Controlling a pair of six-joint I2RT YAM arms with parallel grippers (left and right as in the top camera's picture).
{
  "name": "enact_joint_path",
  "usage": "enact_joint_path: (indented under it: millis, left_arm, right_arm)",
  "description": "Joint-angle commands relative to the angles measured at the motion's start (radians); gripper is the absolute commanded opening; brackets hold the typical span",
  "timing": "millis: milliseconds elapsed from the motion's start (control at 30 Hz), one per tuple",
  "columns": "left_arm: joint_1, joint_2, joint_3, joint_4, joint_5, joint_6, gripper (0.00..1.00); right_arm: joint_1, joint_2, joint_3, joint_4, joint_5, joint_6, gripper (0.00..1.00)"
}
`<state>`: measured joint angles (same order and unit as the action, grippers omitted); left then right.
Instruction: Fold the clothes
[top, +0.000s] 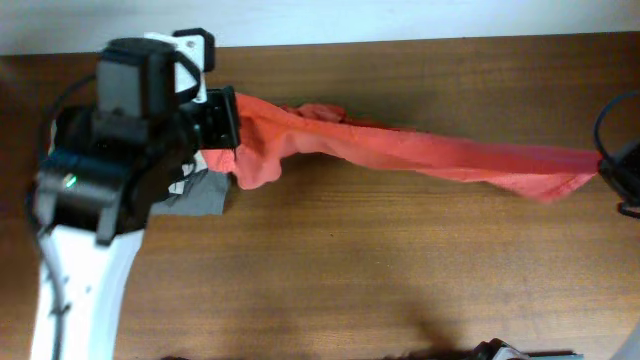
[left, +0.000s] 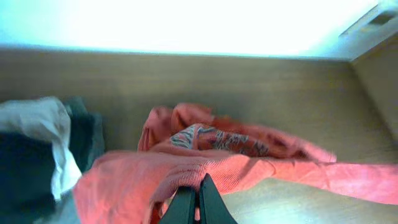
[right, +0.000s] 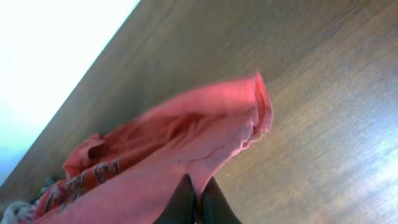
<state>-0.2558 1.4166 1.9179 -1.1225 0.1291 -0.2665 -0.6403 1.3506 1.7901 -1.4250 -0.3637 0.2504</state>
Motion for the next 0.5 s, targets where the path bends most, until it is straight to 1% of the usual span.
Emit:
enact_joint_path:
  millis: [0, 100, 167, 333, 467]
  left_arm:
    - [-0.004, -0.071, 0.134, -0.014, -0.009, 0.085, 0.01]
    - [-0.006, -0.074, 0.264, -0.044, 0.058, 0.128, 0.01]
    - [-0.006, -0.074, 0.347, -0.061, 0.086, 0.135, 0.01]
    - [-0.006, -0.074, 0.537, -0.116, 0.089, 0.157, 0.01]
    - [-0.006, -0.074, 0.625, -0.173, 0.089, 0.167, 0.01]
  right_arm:
    - [0.006, -0.026, 0.130, -0.043, 0.010, -0.011, 0.04]
    - [0.006, -0.026, 0.253, -0.104, 0.010, -0.015, 0.04]
    - [0.006, -0.026, 0.335, -0.140, 0.010, -0.014, 0.04]
    - [0.006, -0.026, 0.552, -0.224, 0.010, -0.014, 0.04]
    - [0.006, -0.026, 0.673, -0.274, 0.009, -0.014, 0.04]
